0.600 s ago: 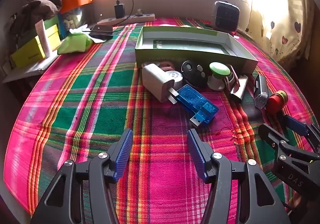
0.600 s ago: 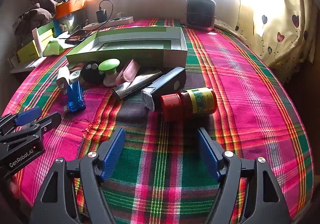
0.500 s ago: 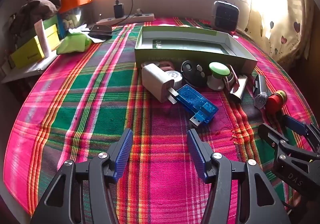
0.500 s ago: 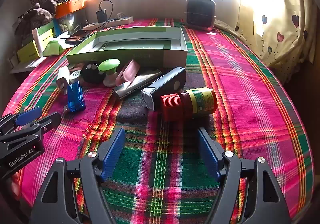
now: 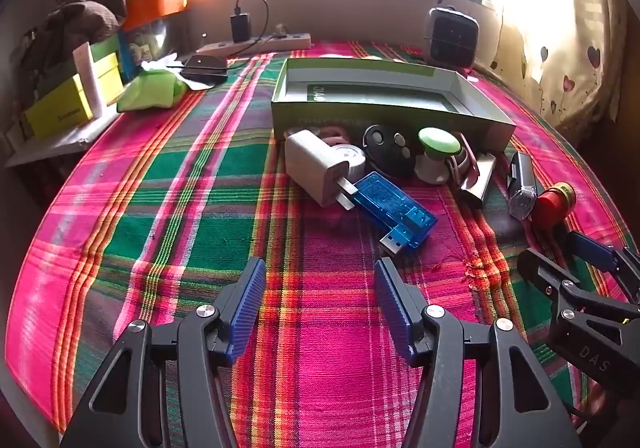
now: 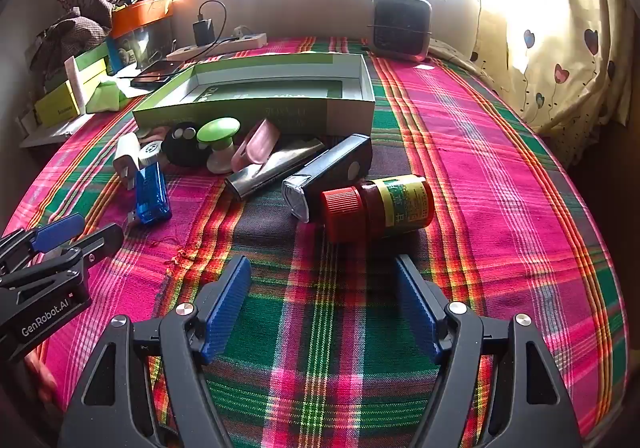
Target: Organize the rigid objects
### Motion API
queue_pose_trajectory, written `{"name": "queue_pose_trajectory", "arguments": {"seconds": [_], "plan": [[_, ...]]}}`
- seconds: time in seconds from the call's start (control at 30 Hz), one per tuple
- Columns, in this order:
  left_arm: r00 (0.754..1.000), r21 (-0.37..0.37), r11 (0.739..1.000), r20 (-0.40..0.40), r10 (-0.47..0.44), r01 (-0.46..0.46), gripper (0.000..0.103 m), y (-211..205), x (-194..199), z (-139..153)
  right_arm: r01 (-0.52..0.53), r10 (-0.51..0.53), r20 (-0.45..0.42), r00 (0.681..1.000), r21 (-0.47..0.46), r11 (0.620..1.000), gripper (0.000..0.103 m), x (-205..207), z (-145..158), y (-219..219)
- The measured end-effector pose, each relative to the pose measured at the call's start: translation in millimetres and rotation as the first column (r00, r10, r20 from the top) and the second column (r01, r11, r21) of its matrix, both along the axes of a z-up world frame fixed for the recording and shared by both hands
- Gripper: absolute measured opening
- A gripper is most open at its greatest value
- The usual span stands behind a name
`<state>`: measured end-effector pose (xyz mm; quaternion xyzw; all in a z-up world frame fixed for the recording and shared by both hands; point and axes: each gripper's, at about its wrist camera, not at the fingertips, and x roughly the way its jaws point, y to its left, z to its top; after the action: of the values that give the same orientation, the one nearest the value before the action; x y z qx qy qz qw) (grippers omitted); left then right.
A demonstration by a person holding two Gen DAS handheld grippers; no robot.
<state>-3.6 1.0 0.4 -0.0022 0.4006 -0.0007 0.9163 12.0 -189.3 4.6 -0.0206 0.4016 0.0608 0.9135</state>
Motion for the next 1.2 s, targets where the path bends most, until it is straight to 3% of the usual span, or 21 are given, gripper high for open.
{"name": "queue_pose_trajectory", "arguments": {"seconds": [1.2], "plan": [[1.0, 0.003, 1.0, 0.0, 0.002, -0.002, 0.056, -1.6, -0.8, -1.5, 0.0, 0.0, 0.001, 1.0, 0.002, 1.0, 0.073, 0.0, 0.7, -0.9]]}}
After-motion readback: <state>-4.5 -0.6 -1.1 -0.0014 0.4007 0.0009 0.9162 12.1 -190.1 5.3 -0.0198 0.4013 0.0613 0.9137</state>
